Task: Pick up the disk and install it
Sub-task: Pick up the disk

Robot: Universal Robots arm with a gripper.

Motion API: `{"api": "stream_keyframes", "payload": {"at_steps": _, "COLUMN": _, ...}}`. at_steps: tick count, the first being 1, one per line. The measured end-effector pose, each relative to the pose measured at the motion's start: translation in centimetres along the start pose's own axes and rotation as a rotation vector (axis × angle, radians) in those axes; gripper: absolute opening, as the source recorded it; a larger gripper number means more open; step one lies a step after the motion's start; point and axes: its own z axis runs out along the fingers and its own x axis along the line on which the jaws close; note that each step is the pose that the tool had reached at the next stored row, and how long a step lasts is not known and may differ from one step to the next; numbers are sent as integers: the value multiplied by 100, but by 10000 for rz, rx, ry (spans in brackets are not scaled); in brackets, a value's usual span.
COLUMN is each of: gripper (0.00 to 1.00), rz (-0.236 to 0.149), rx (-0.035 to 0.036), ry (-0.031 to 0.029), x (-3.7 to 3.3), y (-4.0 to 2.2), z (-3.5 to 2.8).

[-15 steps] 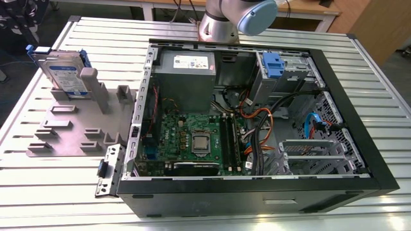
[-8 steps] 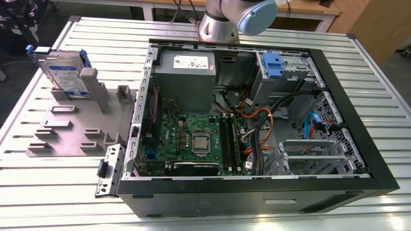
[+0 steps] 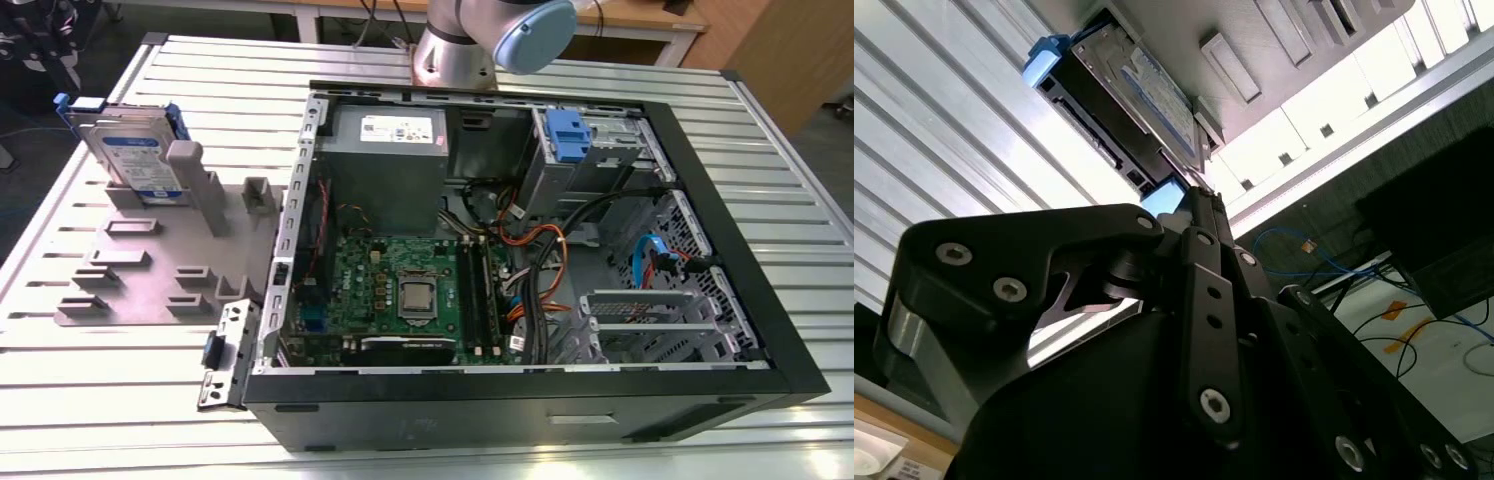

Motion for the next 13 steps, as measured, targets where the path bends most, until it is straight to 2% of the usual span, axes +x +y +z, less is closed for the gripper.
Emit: {"api": "stream_keyframes", "payload": {"at_steps": 13, "gripper": 11, "rz": -436, "rx": 2, "ry": 22, "x": 0, "y": 0, "z": 0}}
